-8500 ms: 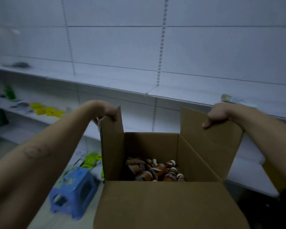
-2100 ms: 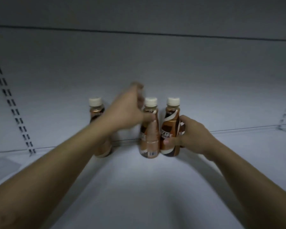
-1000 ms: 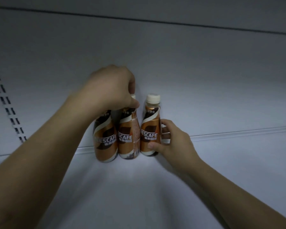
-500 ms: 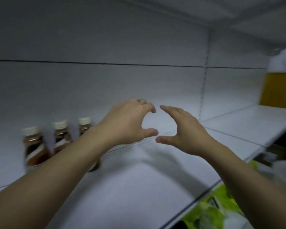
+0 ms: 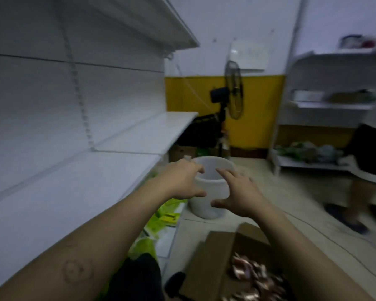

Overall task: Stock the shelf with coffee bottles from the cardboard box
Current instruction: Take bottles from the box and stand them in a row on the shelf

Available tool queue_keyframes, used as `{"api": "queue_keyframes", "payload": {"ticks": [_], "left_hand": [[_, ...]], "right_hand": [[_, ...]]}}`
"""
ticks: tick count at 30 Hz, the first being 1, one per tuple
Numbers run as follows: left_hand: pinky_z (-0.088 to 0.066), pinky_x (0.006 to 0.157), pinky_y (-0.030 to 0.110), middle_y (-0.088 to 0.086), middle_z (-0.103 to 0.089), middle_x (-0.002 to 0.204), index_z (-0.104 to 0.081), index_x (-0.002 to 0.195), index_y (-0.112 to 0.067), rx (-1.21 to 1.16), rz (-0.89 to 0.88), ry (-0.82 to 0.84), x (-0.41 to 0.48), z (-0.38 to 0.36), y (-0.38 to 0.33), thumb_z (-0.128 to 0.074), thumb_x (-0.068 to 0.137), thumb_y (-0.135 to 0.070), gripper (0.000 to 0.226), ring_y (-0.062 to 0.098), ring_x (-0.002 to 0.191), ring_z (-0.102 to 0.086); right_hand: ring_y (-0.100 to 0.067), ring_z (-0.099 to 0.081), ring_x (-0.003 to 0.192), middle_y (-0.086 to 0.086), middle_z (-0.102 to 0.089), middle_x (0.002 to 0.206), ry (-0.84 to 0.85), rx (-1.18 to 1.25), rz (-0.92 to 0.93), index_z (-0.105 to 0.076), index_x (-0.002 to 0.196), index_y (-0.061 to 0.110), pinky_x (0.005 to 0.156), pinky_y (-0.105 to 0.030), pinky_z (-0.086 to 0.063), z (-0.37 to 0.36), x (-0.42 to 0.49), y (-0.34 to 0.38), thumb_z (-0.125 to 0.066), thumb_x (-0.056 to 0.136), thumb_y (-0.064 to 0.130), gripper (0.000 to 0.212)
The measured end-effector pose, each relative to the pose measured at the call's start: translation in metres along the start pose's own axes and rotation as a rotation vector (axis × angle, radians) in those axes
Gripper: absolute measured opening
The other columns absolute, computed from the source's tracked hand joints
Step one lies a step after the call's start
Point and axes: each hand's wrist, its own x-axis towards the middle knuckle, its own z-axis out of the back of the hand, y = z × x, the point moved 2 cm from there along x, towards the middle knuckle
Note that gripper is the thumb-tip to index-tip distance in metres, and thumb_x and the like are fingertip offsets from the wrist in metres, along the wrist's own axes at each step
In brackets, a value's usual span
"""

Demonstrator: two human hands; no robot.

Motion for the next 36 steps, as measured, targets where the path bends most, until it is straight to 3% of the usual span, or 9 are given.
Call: {"api": "queue_keyframes", "payload": {"ticks": [6,10,19,23,26,29,31,34,36], "left_hand": [[-0.044,0.089,0.037,0.003,-0.053,0.134,-0.048,0.132,-0.024,-0.189,-0.095,0.195,0.058,-0.116,-0.072,-0.067,0.071,-0.062,0.074,0.023,0.119,-0.049],[-0.049,0.088,0.041,-0.001,-0.057,0.127,-0.05,0.129,-0.027,-0.293,-0.161,0.366,0.085,-0.193,-0.123,-0.06,0.064,-0.072,0.08,0.02,0.109,-0.053],[-0.048,0.085,0.037,0.001,-0.057,0.125,-0.051,0.125,-0.027,-0.267,-0.188,0.659,0.126,-0.372,-0.162,-0.059,0.057,-0.075,0.084,0.024,0.111,-0.053],[-0.044,0.079,0.033,0.002,-0.057,0.124,-0.051,0.122,-0.027,-0.27,-0.123,0.8,0.127,-0.461,-0.154,-0.067,0.057,-0.067,0.078,0.023,0.11,-0.053],[-0.043,0.095,0.039,0.006,-0.048,0.134,-0.041,0.134,-0.024,-0.275,-0.041,0.931,0.115,-0.526,-0.146,-0.074,0.062,-0.058,0.086,0.026,0.121,-0.046],[-0.039,0.101,0.045,0.011,-0.039,0.141,-0.034,0.138,-0.018,-0.257,0.074,0.98,0.104,-0.581,-0.139,-0.074,0.067,-0.048,0.087,0.031,0.127,-0.038],[-0.04,0.099,0.046,0.012,-0.04,0.14,-0.03,0.141,-0.019,-0.273,0.149,1.018,0.095,-0.61,-0.137,-0.071,0.073,-0.041,0.082,0.032,0.126,-0.039],[-0.041,0.097,0.046,0.011,-0.044,0.139,-0.026,0.143,-0.021,-0.33,0.207,0.98,0.08,-0.637,-0.135,-0.066,0.079,-0.031,0.076,0.032,0.125,-0.042],[-0.041,0.097,0.046,0.012,-0.042,0.14,-0.028,0.141,-0.02,-0.308,0.223,0.936,0.073,-0.645,-0.133,-0.067,0.08,-0.027,0.073,0.032,0.127,-0.039]], "right_hand": [[-0.029,-0.033,0.137,-0.004,-0.031,0.155,0.156,-0.05,-0.336,-0.019,0.149,0.034,0.111,-0.052,-0.027,-0.051,-0.051,-0.115,-0.069,0.073,0.056,0.093],[-0.029,-0.042,0.129,-0.005,-0.041,0.146,0.288,-0.005,-0.499,-0.026,0.147,0.03,0.105,-0.048,-0.038,-0.098,-0.084,-0.178,-0.07,0.07,0.058,0.093],[-0.028,-0.049,0.119,-0.008,-0.047,0.136,0.599,0.189,-0.748,-0.035,0.143,0.028,0.097,-0.04,-0.043,-0.248,-0.098,-0.281,-0.075,0.065,0.05,0.09],[-0.03,-0.042,0.126,-0.01,-0.041,0.142,0.709,0.251,-0.859,-0.032,0.144,0.024,0.101,-0.041,-0.04,-0.326,-0.104,-0.307,-0.075,0.069,0.046,0.089],[-0.036,-0.029,0.137,-0.014,-0.024,0.152,0.81,0.33,-0.996,-0.016,0.151,0.022,0.108,-0.046,-0.034,-0.38,-0.118,-0.318,-0.079,0.067,0.041,0.107],[-0.038,-0.025,0.139,-0.015,-0.011,0.156,0.778,0.404,-1.156,0.008,0.152,0.025,0.11,-0.047,-0.031,-0.42,-0.133,-0.332,-0.081,0.068,0.036,0.123],[-0.036,-0.028,0.139,-0.012,-0.011,0.158,0.744,0.403,-1.194,0.014,0.151,0.026,0.109,-0.047,-0.033,-0.441,-0.138,-0.34,-0.079,0.072,0.035,0.123],[-0.035,-0.043,0.127,-0.016,-0.029,0.148,0.642,0.296,-1.275,0.005,0.152,0.021,0.097,-0.044,-0.043,-0.463,-0.136,-0.345,-0.073,0.075,0.044,0.112],[-0.033,-0.049,0.122,-0.019,-0.034,0.143,0.67,0.118,-1.285,-0.004,0.15,0.012,0.09,-0.04,-0.046,-0.472,-0.132,-0.346,-0.07,0.077,0.05,0.106]]}}
